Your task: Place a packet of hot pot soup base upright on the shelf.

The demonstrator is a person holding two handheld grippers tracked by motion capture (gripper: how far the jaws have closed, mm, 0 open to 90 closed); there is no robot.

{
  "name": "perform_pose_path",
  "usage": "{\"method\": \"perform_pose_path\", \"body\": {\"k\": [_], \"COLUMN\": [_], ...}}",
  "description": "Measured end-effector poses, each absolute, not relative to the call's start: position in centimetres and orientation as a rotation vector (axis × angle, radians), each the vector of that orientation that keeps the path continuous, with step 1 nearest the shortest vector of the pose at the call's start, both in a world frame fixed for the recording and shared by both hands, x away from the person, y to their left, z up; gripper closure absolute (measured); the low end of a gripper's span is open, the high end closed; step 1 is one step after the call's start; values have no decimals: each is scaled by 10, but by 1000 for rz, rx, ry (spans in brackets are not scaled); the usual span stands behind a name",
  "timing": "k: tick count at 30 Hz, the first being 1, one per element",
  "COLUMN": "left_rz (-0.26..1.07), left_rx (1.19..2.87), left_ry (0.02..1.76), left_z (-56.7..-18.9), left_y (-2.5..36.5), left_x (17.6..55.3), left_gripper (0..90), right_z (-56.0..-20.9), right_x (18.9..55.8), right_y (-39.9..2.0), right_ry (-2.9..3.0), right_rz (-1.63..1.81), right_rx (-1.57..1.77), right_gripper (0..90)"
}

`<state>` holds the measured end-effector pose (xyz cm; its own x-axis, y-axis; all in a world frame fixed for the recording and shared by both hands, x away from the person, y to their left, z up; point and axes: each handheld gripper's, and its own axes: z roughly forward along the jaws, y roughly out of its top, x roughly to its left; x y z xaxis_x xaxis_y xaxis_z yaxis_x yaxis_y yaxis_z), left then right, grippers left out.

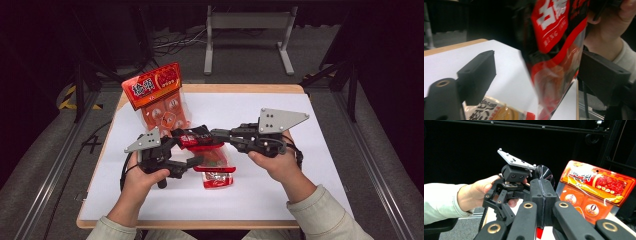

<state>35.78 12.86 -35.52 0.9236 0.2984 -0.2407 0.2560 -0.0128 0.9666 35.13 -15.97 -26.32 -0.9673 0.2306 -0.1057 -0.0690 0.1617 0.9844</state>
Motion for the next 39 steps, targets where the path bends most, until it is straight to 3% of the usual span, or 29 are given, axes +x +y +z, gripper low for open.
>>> {"method": "perform_pose_path", "body": {"k": [8,19,32,39], "left_rz": [-78,-139,-106,-55], "left_rx": [1592,1626,1674,1702], "left_ry": [363,314,315,318], "left_z": [-363,-362,-352,-343], "left_y": [123,127,133,137], "left_x": [359,357,356,358], "left_gripper": [332,655,686,688], "right_z": [-269,-271,-271,-268], "right_x": [352,353,354,356], "right_y": [-156,-158,-157,-162], "right_ry": [2198,2193,2176,2155], "right_rz": [1939,1924,1885,1890], "right_rx": [156,167,180,226], "right_gripper": [900,900,897,765]}}
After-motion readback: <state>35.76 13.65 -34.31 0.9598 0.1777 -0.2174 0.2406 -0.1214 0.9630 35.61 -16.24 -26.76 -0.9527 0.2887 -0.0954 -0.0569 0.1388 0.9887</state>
